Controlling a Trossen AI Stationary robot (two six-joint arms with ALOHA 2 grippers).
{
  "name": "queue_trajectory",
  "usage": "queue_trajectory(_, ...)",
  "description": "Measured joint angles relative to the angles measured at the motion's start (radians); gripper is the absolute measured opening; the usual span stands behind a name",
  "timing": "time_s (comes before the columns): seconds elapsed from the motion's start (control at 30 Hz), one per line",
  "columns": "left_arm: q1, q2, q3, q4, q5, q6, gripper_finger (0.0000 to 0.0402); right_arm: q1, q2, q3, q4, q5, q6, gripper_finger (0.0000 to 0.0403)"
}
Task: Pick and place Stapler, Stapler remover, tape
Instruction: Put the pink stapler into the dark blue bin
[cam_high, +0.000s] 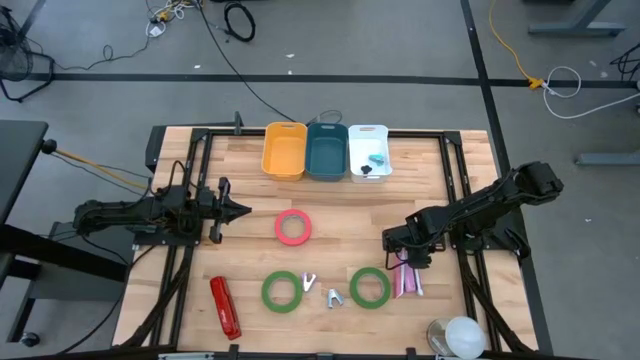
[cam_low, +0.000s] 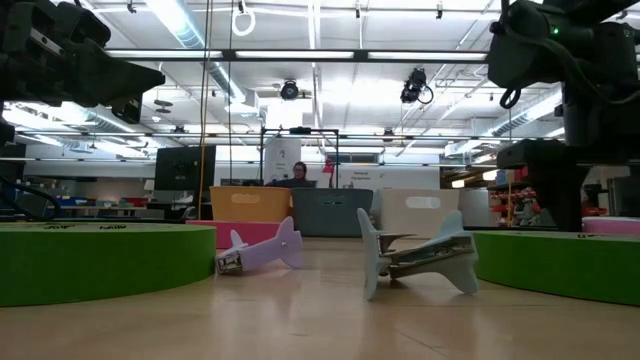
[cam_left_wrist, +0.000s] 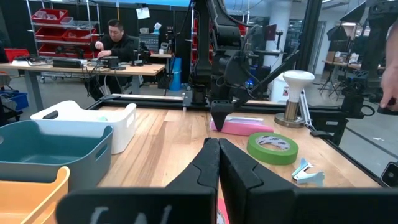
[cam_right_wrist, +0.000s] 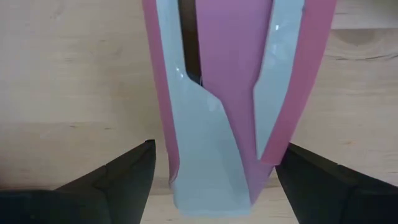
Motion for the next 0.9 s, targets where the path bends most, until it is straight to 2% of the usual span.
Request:
queue_trajectory(0.47, 0.0, 0.0, 0.0, 0.0, 0.0, 0.0, 0.001, 0.0, -0.001, 0.0, 0.0, -0.001, -0.001, 0.0229)
queue_trajectory(0.9, 0.0, 0.0, 0.0, 0.0, 0.0, 0.0, 0.001, 0.0, -0.007, 0.0, -0.002, -0.002, -0.002, 0.0219)
